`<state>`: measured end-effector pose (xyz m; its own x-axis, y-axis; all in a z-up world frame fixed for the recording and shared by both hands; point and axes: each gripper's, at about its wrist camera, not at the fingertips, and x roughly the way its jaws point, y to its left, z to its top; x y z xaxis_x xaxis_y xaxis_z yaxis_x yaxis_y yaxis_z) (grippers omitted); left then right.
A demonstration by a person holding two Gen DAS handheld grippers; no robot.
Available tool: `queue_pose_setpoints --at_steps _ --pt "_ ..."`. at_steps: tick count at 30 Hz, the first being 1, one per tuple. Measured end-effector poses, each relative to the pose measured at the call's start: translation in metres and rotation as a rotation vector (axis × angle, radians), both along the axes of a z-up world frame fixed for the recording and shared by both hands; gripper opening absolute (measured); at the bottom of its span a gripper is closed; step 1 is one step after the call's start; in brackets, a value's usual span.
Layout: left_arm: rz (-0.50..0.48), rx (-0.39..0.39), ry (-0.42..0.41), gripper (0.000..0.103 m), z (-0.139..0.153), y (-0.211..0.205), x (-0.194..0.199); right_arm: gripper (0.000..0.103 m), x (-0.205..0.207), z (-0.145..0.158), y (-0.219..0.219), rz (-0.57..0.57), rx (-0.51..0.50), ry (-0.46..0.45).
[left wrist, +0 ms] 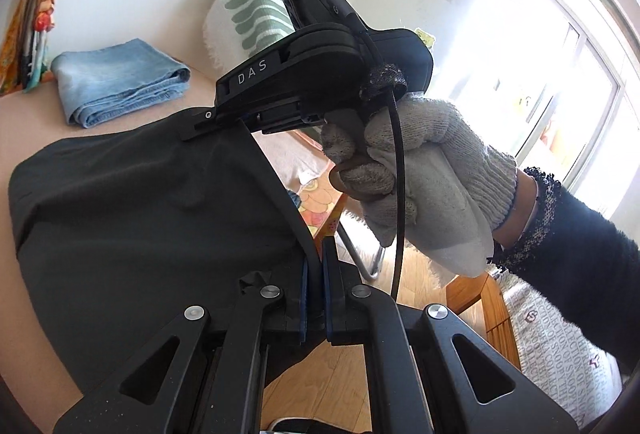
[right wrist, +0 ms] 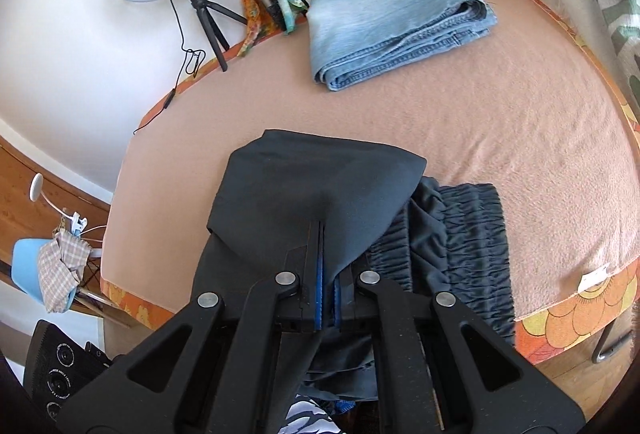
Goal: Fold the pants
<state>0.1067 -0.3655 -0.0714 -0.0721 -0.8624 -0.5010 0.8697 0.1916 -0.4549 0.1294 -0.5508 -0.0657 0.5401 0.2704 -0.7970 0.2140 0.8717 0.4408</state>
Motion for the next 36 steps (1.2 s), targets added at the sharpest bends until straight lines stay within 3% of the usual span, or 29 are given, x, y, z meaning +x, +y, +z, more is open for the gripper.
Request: queue_pose_setpoints --at_steps 5,7,9,10,11,13,14,17,19,22,24,25,27,30,36 --pt "-0.031 0.052 0.010 0.004 -0.018 -0.022 -0.010 0.005 -0.005 -0.025 -0.026 -0.005 0.100 -0.006" --pt "-0.038 0.059 0.013 0.004 -0.023 -0.025 -0.014 0.014 -0.003 -0.030 -0.034 -0.013 0.140 -0.015" --pt "-0.040 0.064 0.010 0.004 -0.026 -0.029 -0.017 0.038 0.002 -0.034 -0.039 -0.031 0.169 -0.020" --pt "-0.037 0.065 0.012 0.004 -0.028 -0.029 -0.018 0.039 0.005 -0.037 -0.041 -0.050 0.165 -0.017" --pt "-0.033 0.066 0.010 0.004 -0.029 -0.030 -0.023 0.039 0.009 -0.039 -0.042 -0.059 0.161 -0.015" --pt "-0.027 0.069 0.008 0.004 -0.031 -0.035 -0.019 0.028 0.015 -0.040 -0.038 -0.067 0.122 -0.021" --pt "-0.028 0.069 0.003 0.004 -0.031 -0.037 -0.019 0.008 0.017 -0.037 -0.033 -0.050 0.087 -0.033" --pt "-0.032 0.067 -0.010 0.005 -0.027 -0.037 -0.026 0.006 0.021 -0.023 -0.024 -0.002 -0.055 -0.068" --pt "-0.045 0.089 -0.002 0.013 -0.024 -0.036 -0.030 0.006 0.024 -0.020 -0.025 -0.004 -0.136 -0.050" --pt "-0.060 0.098 -0.016 0.017 -0.018 -0.024 -0.042 0.006 0.030 -0.020 -0.032 -0.009 -0.212 -0.035" --pt "-0.037 0.089 -0.031 0.024 -0.013 -0.010 -0.043 0.006 0.036 -0.022 -0.036 -0.014 -0.236 -0.009" --pt "-0.015 0.079 -0.014 0.027 -0.011 0.000 -0.042 0.009 0.039 -0.024 -0.038 -0.011 -0.231 0.008" --pt "0.031 0.061 0.016 0.032 -0.008 0.018 -0.037 0.026 0.041 -0.024 -0.040 -0.019 -0.275 0.043" --pt "0.147 0.071 -0.002 0.039 -0.008 0.052 -0.027 0.049 0.038 -0.016 -0.039 -0.031 -0.336 0.042" --pt "0.336 0.121 0.121 0.039 -0.033 0.089 0.010 0.053 0.028 0.023 -0.028 -0.035 -0.391 -0.035"
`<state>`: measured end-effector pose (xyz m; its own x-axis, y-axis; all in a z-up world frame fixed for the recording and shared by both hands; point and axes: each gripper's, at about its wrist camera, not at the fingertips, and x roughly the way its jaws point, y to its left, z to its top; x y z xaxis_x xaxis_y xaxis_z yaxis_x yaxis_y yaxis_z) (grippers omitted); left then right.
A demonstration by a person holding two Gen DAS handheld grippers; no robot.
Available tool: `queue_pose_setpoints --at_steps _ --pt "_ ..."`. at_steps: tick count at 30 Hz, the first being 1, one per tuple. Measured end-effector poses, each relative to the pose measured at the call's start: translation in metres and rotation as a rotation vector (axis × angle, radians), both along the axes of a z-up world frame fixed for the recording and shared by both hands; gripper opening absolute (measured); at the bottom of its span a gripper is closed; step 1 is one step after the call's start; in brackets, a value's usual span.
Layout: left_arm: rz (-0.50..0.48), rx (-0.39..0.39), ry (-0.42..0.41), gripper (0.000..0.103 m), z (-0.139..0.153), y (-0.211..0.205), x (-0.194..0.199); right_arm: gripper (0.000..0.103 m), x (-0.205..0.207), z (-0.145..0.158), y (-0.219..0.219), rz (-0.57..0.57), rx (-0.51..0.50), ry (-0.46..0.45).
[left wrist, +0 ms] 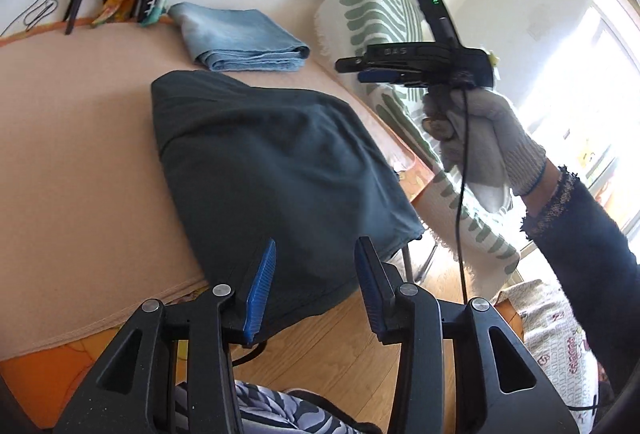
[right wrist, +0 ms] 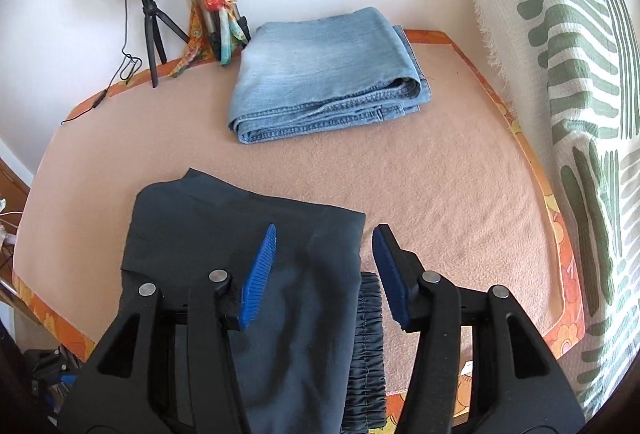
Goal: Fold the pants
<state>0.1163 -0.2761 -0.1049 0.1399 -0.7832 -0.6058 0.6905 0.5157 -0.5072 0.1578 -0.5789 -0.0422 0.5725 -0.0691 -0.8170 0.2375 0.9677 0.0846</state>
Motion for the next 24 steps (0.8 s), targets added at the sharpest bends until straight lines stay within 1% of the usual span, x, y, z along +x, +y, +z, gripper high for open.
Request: queue_pose_setpoints --at_steps 2,4,5,8,12,13,16,19,20,21,22,24 --pt "0.032 0.013 0.059 0.039 -0.010 0.004 0.008 0.053 0.004 0.012 0.015 0.061 0.011 -0.022" --pt "0.039 0.032 0.082 0.039 -0.017 0.003 0.009 0.053 0.011 0.019 0.032 0.123 0.019 -0.029" --pt "0.037 0.035 0.087 0.039 -0.022 0.001 0.009 0.053 0.017 0.020 0.040 0.158 0.040 -0.033" --pt "0.056 0.016 0.114 0.039 -0.031 0.006 0.011 0.053 0.036 0.016 0.069 0.248 0.096 -0.034" --pt "0.076 -0.016 0.136 0.039 -0.039 0.011 0.012 0.053 0.066 -0.002 0.104 0.339 0.102 0.008" --pt "0.082 -0.017 0.129 0.039 -0.040 0.011 0.013 0.053 0.074 -0.007 0.111 0.353 0.102 0.021" --pt "0.086 -0.004 0.075 0.039 -0.037 0.017 0.010 0.053 0.098 -0.023 0.131 0.397 0.094 0.057" --pt "0.097 0.013 0.066 0.040 -0.039 0.017 0.014 0.053 0.121 -0.039 0.146 0.440 0.100 0.095" --pt "0.089 0.019 0.083 0.042 -0.043 0.014 0.017 0.055 0.129 -0.045 0.150 0.448 0.096 0.109" --pt "0.082 0.023 0.098 0.042 -0.046 0.012 0.018 0.059 0.136 -0.052 0.154 0.450 0.090 0.124" --pt "0.069 0.018 0.102 0.042 -0.049 0.009 0.018 0.061 0.142 -0.059 0.156 0.451 0.083 0.139" --pt "0.051 0.010 0.074 0.039 -0.050 0.004 0.014 0.062 0.151 -0.072 0.161 0.461 0.066 0.174"
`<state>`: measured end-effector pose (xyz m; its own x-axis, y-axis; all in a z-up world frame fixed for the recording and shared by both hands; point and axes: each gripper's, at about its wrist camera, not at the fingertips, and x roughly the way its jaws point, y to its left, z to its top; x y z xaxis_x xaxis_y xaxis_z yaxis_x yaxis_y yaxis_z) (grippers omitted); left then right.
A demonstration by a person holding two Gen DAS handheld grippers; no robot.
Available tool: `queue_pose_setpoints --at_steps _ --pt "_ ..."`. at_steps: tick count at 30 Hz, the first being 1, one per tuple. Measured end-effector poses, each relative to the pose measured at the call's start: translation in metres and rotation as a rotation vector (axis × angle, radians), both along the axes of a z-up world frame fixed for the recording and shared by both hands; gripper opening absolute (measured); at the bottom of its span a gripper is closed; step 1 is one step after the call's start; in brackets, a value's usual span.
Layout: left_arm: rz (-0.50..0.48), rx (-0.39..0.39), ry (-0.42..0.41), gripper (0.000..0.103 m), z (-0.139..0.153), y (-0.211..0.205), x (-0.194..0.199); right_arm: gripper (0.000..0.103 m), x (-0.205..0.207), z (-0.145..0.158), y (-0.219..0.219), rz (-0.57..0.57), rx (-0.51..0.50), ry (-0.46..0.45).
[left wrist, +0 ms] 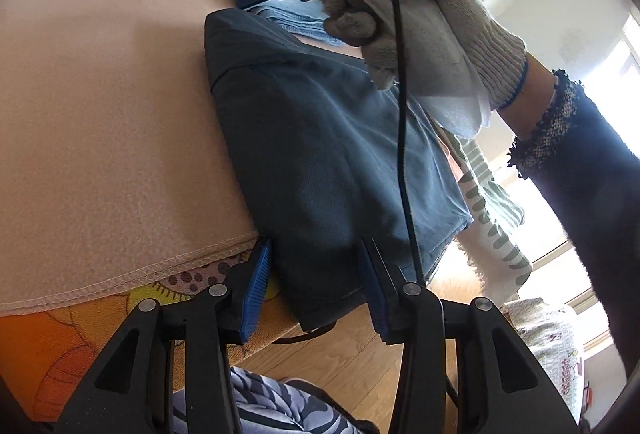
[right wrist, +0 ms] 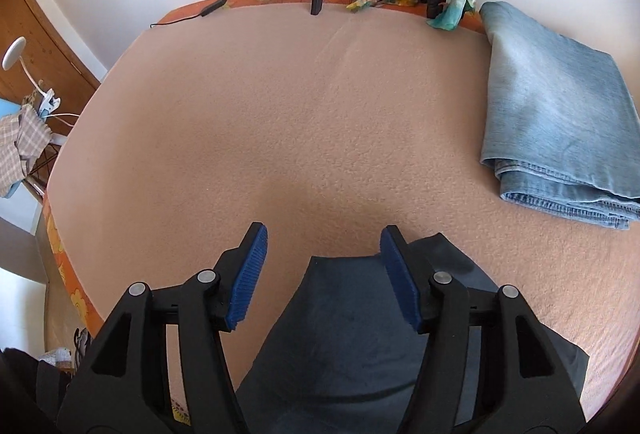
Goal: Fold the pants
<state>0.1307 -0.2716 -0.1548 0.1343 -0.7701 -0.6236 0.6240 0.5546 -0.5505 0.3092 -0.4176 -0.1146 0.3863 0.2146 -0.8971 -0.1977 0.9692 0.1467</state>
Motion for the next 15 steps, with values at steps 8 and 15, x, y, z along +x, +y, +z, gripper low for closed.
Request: queue_pose_setpoints --at_steps 8,15 --pt "-0.036 -0.052 -0.028 0.012 0.000 0.003 -0.001 0.033 0.001 -0.032 0.006 0.033 -0.068 0.069" --pt "-0.103 -0.050 -0.074 0.007 0.005 0.003 -0.017 0.002 0.001 -0.027 0.005 -0.012 -0.087 0.013"
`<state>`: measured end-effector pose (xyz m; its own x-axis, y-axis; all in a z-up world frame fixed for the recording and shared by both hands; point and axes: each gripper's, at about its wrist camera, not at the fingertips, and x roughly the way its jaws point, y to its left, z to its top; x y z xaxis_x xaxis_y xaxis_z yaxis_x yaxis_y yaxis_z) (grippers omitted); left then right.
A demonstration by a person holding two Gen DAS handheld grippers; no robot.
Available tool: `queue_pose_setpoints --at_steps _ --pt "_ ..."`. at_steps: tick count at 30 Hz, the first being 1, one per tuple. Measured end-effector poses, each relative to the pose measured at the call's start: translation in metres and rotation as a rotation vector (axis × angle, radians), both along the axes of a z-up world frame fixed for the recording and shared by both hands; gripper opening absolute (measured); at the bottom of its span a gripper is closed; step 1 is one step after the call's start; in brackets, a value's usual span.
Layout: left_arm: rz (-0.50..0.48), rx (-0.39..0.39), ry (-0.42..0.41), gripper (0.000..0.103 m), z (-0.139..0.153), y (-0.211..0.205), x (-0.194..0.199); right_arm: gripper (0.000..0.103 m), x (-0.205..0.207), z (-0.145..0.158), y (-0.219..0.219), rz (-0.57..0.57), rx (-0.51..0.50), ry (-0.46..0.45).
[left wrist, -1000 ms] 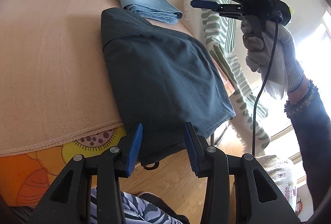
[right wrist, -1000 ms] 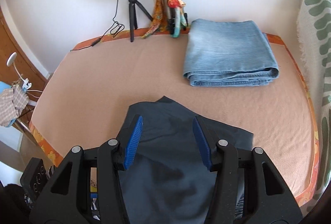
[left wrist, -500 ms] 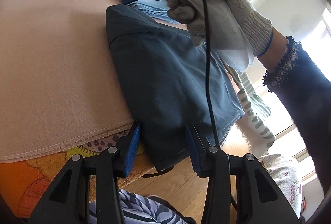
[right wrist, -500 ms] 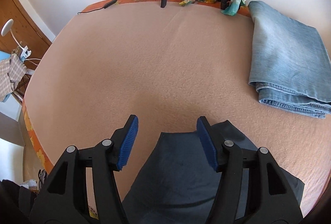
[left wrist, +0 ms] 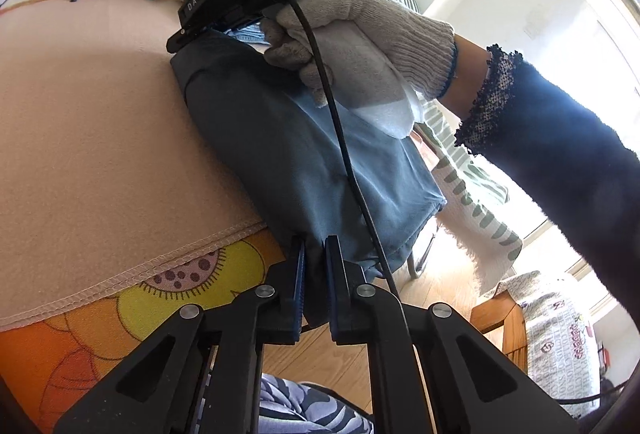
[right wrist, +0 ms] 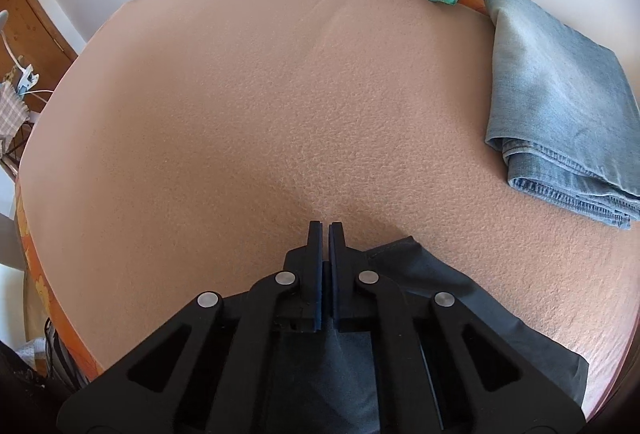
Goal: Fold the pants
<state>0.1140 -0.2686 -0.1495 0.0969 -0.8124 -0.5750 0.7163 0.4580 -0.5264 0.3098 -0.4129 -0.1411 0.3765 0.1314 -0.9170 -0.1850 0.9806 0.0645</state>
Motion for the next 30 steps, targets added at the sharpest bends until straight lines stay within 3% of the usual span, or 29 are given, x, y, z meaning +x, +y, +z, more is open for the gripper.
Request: queue_pose_setpoints --at_steps 5,8,10,13,16,18,23,26,29,30 --pt "-0.051 0.020 -0.021 0.007 -0.003 -0.003 -0.012 0.000 0.014 0.008 -0.002 -0.086 -0.031 -0.054" --pt "-0.043 0.060 -0.075 0.007 0.000 -0.006 -0.021 0.000 0.020 0.009 -0.007 -0.095 0.025 -0.035" --pt "-0.040 0.055 -0.033 0.009 0.000 -0.003 -0.017 0.000 0.017 0.014 -0.005 -0.094 0.001 -0.044" --pt "-0.021 0.037 -0.002 0.013 0.005 0.005 -0.015 0.001 0.005 0.030 -0.013 -0.114 0.070 -0.054" --pt "-0.003 0.013 0.001 0.017 0.014 0.015 -0.013 0.015 -0.020 0.056 -0.034 -0.157 0.116 -0.106" --pt "0.013 0.001 -0.006 0.018 0.020 0.022 -0.009 0.035 -0.041 0.070 -0.049 -0.182 0.136 -0.134" --pt "0.070 0.003 -0.053 0.038 0.034 0.028 -0.001 0.041 -0.100 0.097 -0.080 -0.249 0.176 -0.199" --pt "0.103 0.026 -0.095 0.038 0.047 0.030 0.002 0.052 -0.132 0.104 -0.091 -0.278 0.175 -0.223" --pt "0.128 0.056 -0.137 0.059 0.059 0.028 0.002 0.053 -0.160 0.107 -0.096 -0.296 0.168 -0.235" --pt "0.136 0.067 -0.154 0.061 0.063 0.029 0.002 0.054 -0.168 0.107 -0.099 -0.301 0.171 -0.237"
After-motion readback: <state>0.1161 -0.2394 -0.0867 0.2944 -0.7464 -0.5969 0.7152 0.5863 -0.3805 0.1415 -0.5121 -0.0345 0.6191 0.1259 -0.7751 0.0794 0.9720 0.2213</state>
